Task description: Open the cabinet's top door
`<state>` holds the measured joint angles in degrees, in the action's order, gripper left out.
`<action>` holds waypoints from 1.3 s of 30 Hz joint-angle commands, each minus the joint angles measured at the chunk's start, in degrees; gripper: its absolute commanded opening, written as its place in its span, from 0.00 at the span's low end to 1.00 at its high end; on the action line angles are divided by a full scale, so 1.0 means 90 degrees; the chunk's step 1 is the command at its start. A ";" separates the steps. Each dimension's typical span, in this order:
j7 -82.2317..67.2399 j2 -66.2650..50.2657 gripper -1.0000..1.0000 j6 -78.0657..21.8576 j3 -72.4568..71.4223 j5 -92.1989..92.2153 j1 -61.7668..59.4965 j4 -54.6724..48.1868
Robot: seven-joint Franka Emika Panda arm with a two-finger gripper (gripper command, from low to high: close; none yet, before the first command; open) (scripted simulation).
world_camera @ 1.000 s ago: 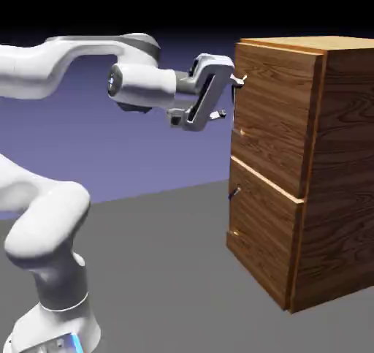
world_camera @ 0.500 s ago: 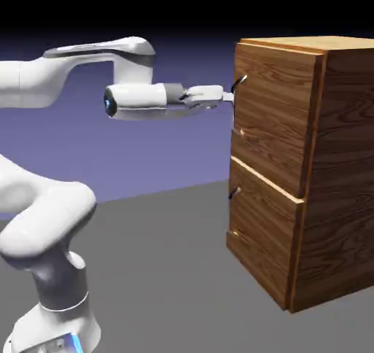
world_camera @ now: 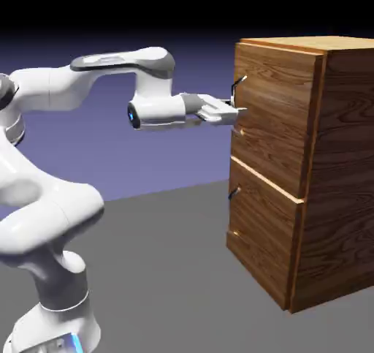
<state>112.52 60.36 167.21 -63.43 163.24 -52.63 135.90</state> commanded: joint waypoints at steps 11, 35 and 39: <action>0.0241 0.0108 0.00 -0.1762 0.2185 -0.1918 0.2500 0.2117; 0.1096 0.0964 0.00 -0.6035 0.7723 -0.8228 0.3566 0.3855; 0.0962 0.0541 0.00 -0.6883 0.8646 -0.9215 0.3502 0.3590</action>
<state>121.17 65.23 105.33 14.38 80.34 -21.11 168.21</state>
